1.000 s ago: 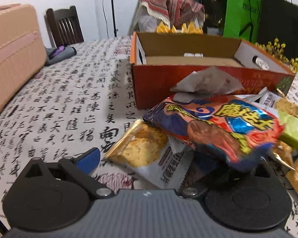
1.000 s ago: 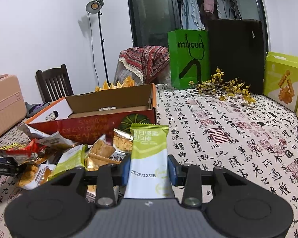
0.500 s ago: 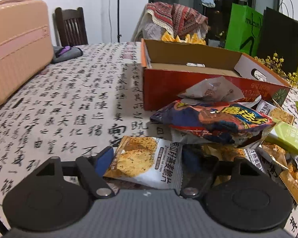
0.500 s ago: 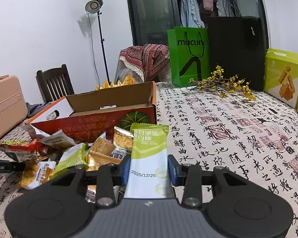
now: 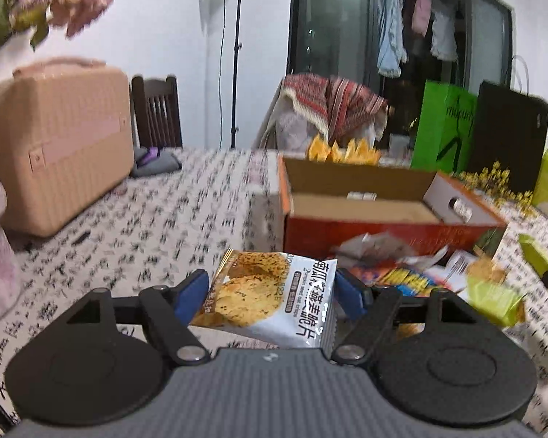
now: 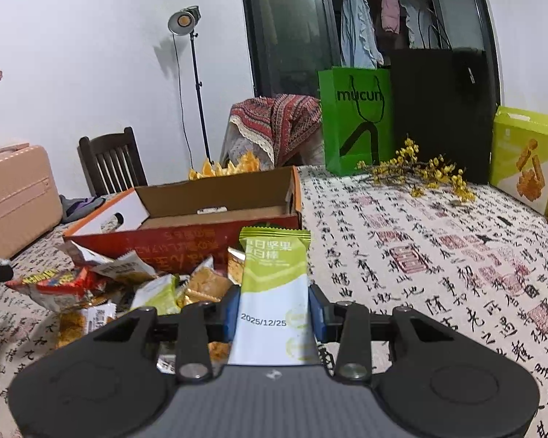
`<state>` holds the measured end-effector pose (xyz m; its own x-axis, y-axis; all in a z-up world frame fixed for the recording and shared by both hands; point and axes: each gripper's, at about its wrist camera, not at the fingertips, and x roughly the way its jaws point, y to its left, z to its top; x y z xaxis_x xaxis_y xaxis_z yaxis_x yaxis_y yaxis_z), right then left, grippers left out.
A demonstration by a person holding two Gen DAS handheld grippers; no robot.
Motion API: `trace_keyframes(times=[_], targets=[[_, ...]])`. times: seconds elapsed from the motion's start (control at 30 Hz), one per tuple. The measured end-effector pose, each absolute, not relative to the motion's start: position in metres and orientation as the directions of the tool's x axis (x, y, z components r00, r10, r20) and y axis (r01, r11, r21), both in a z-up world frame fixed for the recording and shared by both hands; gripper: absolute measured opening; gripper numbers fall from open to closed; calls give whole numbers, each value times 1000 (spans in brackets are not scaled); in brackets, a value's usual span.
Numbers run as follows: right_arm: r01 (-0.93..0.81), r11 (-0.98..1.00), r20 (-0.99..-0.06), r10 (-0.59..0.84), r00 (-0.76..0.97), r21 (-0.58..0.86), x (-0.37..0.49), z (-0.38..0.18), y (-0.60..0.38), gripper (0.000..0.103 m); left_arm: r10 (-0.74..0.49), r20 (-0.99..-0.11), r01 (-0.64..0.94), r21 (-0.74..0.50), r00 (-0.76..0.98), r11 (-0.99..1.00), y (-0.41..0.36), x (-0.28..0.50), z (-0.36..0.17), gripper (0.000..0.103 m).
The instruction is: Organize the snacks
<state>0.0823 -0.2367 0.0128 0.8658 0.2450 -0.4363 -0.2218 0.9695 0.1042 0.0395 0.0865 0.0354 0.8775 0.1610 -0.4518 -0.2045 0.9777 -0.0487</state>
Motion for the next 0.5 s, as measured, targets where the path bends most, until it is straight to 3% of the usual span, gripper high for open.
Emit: trace_keyframes(times=[0.2,0.27,0.5], targets=[[-238,967,-392,256,884,95,82,30,-233,38,137,-387,-176,-66,912,982,73,41,60,77],[-243,965,-376,261,889,95,85,37,-230,38,121,-373,-158,-69,920,985,68,46,66,69],[-264,960,-343,281,896,94,105,52,-218,38,82,-353,-122,-93,932,988,53,67,73,63]])
